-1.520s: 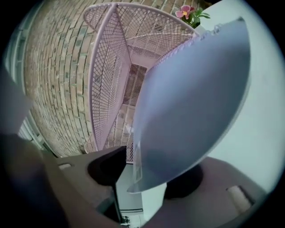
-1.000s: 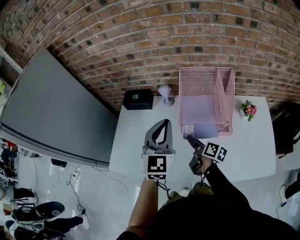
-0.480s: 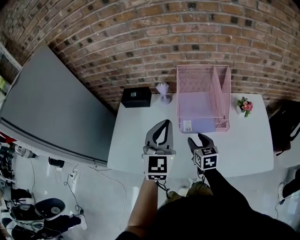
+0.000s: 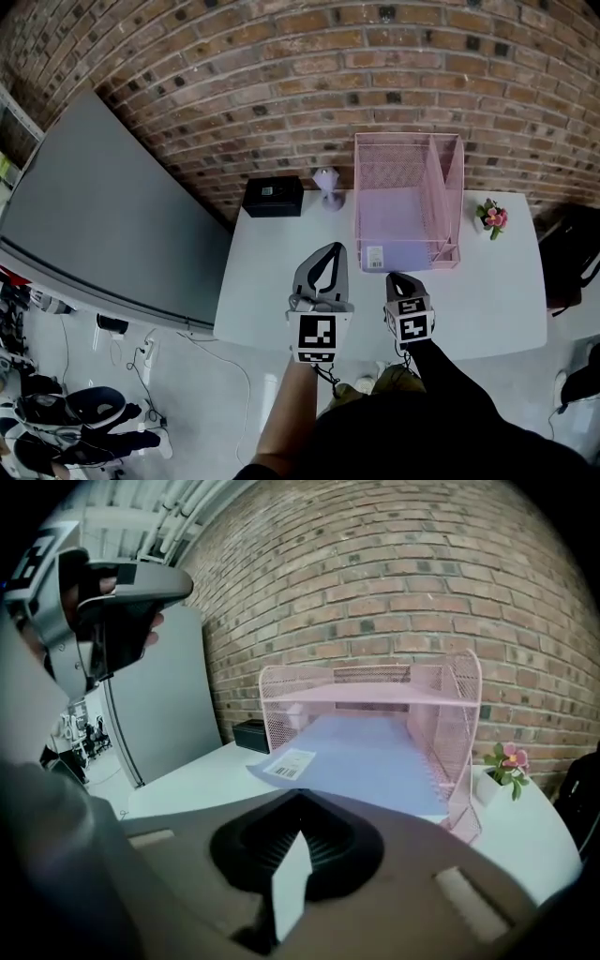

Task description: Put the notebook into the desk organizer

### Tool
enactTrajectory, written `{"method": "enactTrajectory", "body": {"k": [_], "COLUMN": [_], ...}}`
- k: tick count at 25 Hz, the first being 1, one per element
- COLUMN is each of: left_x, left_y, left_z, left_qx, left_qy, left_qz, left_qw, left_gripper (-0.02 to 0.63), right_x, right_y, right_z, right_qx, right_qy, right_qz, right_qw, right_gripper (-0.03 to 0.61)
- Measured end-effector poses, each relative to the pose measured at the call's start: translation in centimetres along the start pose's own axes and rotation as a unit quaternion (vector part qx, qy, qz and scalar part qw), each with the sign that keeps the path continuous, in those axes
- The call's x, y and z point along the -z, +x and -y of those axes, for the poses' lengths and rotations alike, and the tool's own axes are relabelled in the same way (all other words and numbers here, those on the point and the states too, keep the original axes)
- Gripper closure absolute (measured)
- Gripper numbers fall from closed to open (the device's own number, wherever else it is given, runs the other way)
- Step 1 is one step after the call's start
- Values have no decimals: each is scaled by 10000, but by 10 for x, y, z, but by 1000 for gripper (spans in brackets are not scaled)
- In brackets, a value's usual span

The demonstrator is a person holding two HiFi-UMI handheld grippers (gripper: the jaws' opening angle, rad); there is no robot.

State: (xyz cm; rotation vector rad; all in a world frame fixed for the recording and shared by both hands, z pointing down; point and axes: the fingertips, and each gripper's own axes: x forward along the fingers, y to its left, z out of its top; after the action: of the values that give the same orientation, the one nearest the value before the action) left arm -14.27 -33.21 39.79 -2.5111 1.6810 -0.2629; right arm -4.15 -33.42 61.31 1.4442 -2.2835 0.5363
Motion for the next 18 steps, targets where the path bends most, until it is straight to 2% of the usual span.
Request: {"method": "enactTrajectory", "body": {"k": [18], "left_x": [6], "left_y": [34], "left_z": [-26], "left_qx": [-266], "left_qy": [-67], "left_qz": [-114], "left_qw": [9996], "left_gripper": [606], "right_x": [-31], "right_y": [49], "right_z": [26], "right_qx": [-58], "right_qy": [61], "right_qz": [7], "right_qw": [10000], "right_gripper": [578]}}
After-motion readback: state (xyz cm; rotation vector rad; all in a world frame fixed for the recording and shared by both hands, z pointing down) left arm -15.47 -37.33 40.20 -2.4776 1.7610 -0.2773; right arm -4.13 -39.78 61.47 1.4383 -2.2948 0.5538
